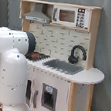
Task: Play with the kitchen
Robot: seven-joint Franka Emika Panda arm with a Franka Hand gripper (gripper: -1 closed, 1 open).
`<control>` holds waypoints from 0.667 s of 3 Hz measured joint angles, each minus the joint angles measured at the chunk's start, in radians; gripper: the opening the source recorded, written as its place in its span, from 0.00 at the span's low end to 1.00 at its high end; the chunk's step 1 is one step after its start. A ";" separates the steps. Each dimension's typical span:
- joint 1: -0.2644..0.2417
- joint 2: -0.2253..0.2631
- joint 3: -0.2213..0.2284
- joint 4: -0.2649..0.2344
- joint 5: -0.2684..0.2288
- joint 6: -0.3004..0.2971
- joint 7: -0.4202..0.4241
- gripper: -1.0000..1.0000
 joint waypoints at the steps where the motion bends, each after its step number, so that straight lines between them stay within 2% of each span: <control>1: 0.000 0.000 -0.054 0.004 -0.069 0.054 0.026 1.00; 2: 0.000 0.000 -0.086 0.007 -0.136 0.116 0.055 1.00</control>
